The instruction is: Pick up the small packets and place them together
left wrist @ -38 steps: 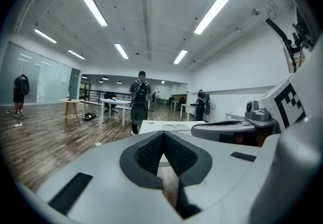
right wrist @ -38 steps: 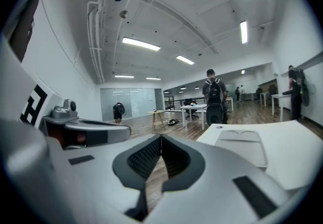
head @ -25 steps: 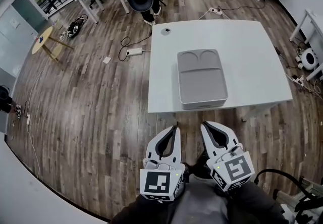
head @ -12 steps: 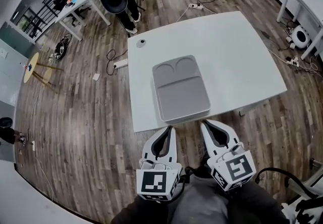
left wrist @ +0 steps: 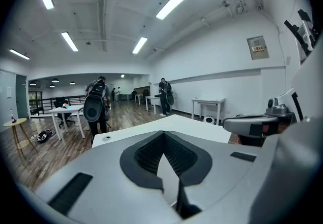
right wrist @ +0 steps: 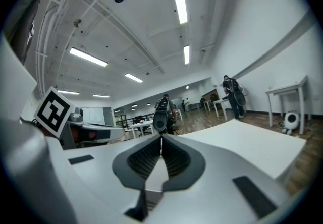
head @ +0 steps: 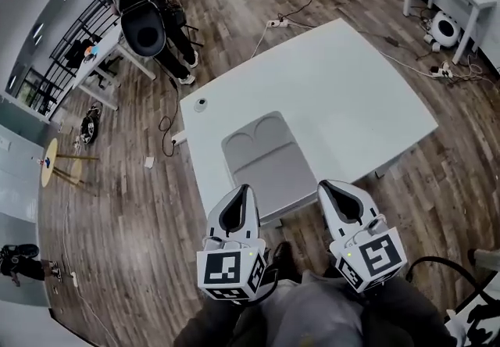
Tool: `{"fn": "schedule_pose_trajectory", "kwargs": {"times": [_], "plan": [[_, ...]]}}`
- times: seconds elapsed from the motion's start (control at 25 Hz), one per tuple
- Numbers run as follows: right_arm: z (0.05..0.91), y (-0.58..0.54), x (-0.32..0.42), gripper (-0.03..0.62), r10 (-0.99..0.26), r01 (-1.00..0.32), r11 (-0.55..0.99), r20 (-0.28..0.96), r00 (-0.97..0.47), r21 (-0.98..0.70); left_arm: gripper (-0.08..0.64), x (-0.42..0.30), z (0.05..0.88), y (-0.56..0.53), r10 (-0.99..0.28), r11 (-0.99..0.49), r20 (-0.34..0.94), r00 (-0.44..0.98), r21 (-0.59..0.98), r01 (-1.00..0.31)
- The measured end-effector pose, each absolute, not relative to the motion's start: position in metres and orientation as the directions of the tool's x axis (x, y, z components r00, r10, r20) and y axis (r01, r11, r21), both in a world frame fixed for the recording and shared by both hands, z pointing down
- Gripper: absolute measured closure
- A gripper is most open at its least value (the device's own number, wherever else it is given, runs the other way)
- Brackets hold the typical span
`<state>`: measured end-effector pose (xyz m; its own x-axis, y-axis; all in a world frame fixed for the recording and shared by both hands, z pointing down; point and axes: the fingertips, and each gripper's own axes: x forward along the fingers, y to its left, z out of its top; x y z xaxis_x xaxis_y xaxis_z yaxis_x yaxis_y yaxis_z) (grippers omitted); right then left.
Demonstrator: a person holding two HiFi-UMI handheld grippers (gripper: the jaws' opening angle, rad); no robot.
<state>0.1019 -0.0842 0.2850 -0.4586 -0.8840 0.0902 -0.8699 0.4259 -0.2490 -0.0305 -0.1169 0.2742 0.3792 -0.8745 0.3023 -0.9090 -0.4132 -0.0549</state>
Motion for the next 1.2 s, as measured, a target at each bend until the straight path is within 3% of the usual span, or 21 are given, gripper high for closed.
{"fn": "schedule_pose_trajectory", "kwargs": {"times": [0.24, 0.6, 0.92, 1.08, 1.2], "plan": [[0.306, -0.082, 0.095, 0.588, -0.953, -0.925, 0.238, 0.112, -0.281, -0.295, 0.560, -0.028, 0.300, -0.134, -0.763, -0.585, 0.379, 0.523, -0.063, -0.808], [0.341, -0.066, 0.071, 0.588, -0.981, -0.928, 0.028, 0.167, -0.097, -0.373, 0.558, -0.042, 0.337, -0.147, -0.605, -0.747, 0.493, 0.625, -0.079, -0.660], [0.398, -0.053, 0.032, 0.586, -0.984, -0.868, 0.018, 0.145, -0.103, -0.496, 0.560, -0.058, 0.370, -0.155, -0.551, -0.802, 0.516, 0.656, -0.109, -0.588], [0.414, -0.062, 0.003, 0.440, -0.980, -0.784, 0.126, 0.044, -0.192, -0.608, 0.560, -0.066, 0.376, -0.155, -0.540, -0.818, 0.500, 0.677, -0.121, -0.562], [0.420, -0.065, -0.002, 0.423, -0.983, -0.715, 0.153, -0.030, -0.182, -0.682, 0.559, -0.067, 0.386, -0.155, -0.499, -0.843, 0.525, 0.690, -0.109, -0.527]]}}
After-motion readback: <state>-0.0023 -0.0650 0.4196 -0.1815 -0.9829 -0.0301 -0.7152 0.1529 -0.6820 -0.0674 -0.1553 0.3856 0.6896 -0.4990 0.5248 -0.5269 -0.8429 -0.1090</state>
